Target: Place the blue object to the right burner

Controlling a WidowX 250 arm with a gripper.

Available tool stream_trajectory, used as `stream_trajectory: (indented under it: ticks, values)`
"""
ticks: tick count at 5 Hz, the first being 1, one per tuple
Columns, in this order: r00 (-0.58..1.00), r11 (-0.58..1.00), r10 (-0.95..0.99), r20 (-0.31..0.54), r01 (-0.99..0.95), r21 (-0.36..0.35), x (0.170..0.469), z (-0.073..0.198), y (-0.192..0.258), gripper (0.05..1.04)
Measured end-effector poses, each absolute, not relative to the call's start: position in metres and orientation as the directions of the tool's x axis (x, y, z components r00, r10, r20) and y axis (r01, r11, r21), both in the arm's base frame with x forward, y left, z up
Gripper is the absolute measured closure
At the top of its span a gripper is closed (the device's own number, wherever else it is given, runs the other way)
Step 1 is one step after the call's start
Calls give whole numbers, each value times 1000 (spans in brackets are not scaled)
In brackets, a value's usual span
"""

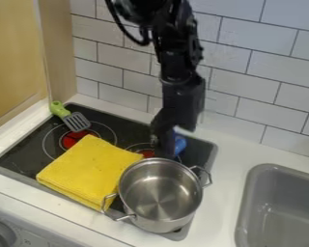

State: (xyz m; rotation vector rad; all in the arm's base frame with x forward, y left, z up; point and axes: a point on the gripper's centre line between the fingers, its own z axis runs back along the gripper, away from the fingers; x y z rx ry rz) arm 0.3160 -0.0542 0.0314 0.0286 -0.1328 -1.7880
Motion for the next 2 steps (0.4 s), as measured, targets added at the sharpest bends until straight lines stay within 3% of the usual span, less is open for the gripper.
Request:
stream_trajectory:
  ticks: [2]
  values:
    - [-219,-212,-975,20,959,186,300,77,-46,85]
